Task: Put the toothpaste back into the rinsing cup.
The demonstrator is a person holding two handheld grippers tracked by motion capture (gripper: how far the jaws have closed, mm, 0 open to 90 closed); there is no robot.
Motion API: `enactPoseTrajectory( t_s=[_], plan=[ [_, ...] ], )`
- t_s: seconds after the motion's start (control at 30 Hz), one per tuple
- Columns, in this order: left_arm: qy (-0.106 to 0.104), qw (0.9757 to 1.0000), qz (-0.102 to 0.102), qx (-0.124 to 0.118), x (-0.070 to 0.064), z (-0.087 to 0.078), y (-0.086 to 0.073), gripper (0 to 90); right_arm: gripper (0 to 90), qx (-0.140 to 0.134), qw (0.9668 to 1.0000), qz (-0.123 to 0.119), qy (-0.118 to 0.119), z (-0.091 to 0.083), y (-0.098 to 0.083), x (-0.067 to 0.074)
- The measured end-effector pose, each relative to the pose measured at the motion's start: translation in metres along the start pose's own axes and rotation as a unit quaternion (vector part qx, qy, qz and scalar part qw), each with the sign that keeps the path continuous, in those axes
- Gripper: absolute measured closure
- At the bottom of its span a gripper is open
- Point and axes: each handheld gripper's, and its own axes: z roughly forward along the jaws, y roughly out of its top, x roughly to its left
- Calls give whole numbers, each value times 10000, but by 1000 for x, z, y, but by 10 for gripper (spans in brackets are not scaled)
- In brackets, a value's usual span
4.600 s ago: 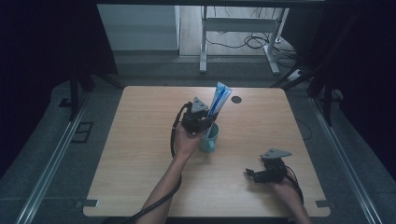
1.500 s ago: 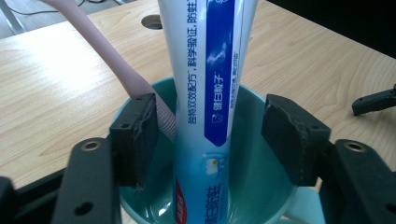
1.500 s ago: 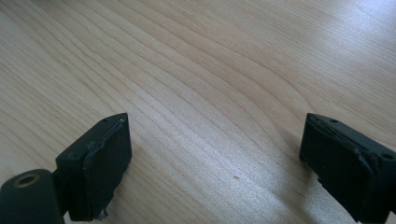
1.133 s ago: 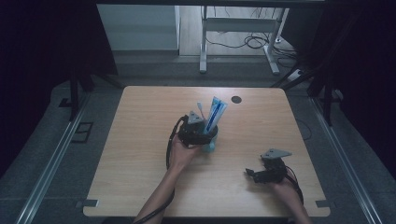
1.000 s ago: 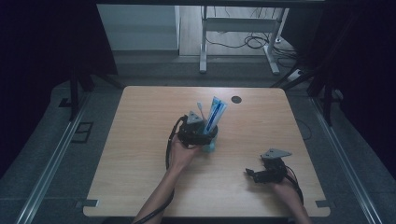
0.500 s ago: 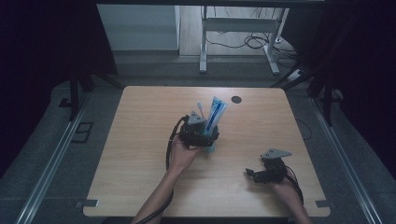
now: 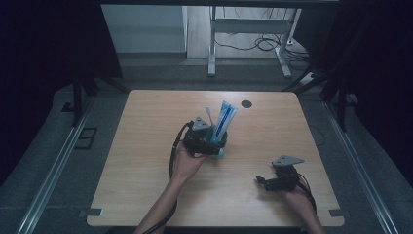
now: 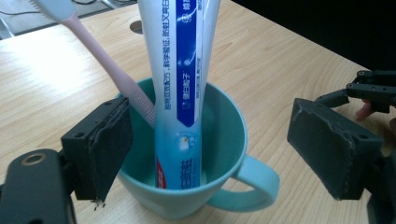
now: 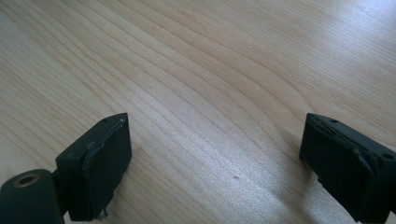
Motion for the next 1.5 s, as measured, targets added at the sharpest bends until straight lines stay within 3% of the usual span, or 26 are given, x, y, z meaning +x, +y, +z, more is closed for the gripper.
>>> enactPoseTrajectory(
  t_s=[0.53, 1.5],
  plan=[
    [26, 9999, -51, 89, 0, -23, -9, 120, 91, 5, 10000, 2, 1, 0, 0, 0],
    [123, 9996, 123, 209, 3, -52, -34, 88, 91, -2, 10000, 19, 6, 0, 0, 0]
  ],
)
